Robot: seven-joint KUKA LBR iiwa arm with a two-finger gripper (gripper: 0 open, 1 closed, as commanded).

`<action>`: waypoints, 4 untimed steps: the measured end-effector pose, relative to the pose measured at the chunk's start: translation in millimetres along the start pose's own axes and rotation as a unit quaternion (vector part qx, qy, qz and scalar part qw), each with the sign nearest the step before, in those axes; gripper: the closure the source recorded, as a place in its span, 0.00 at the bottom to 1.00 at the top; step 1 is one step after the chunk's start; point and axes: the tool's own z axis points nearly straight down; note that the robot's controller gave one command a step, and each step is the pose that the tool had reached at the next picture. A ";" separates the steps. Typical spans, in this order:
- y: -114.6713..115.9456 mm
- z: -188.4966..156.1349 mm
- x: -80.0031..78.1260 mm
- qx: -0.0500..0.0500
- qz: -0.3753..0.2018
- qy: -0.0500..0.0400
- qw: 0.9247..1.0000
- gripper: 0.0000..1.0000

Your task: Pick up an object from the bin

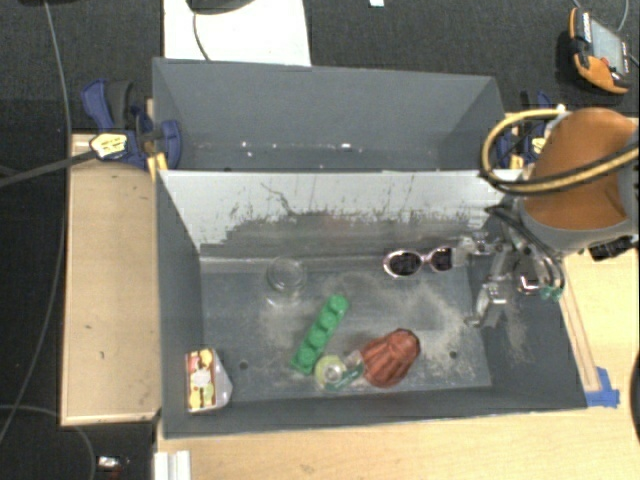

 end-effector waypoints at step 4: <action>134.9 41.8 61.5 -0.001 -0.269 0.000 0.963 0.00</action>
Offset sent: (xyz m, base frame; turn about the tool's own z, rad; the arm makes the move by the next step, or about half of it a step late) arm -0.0482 0.0695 -0.0792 -0.5018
